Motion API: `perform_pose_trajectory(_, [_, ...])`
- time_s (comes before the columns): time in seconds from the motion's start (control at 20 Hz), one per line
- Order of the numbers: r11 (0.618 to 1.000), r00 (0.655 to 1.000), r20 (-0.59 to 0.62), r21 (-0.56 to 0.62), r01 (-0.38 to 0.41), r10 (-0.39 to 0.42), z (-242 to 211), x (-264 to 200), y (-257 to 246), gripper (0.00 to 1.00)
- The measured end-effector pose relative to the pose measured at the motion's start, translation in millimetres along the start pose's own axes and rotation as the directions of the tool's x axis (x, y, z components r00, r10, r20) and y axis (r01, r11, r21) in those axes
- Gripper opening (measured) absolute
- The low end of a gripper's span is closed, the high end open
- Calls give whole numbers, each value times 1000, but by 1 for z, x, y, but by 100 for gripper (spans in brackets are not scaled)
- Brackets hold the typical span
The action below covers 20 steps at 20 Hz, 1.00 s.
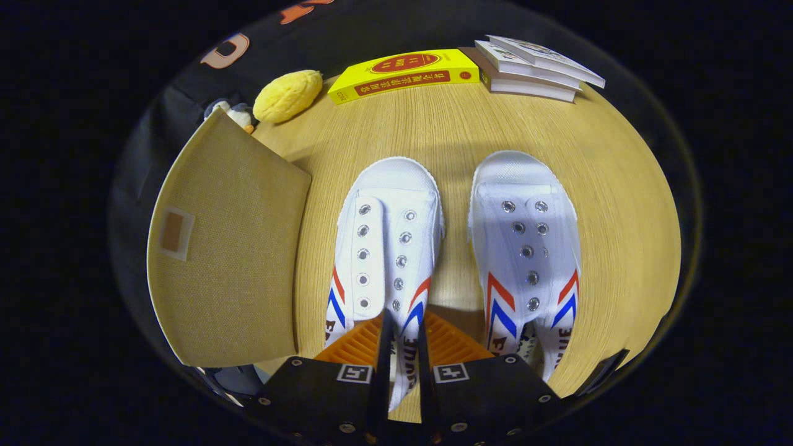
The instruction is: Open the storage box then place both shoes into the box .Put the left shoe in first, then the right shoe, with the right side of both shoes facing outward in a uniform manner.
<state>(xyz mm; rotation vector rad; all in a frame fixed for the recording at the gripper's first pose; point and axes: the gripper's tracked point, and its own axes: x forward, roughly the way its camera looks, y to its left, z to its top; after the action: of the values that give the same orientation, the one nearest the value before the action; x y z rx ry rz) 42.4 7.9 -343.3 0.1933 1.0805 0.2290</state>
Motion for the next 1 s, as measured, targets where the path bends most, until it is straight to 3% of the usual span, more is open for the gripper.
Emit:
perform_pose_trajectory(0.15, [999, 998, 54, 17, -35, 34, 3, -4, -2, 16])
perform_pose_trajectory(0.2, [998, 997, 69, 48, -47, 44, 2, -2, -2, 5])
perform_pose_trajectory(0.25, [995, 995, 84, 75, -65, 58, 2, -4, -2, 1])
perform_pose_trajectory(0.45, [969, 975, 155, 166, -184, 159, 5, -12, 13, 0])
perform_pose_trajectory(0.75, [939, 947, 243, 219, -266, 212, 19, -38, 31, 0])
perform_pose_trajectory(1.0, [928, 926, 316, 236, -288, 207, 39, -80, 48, 0])
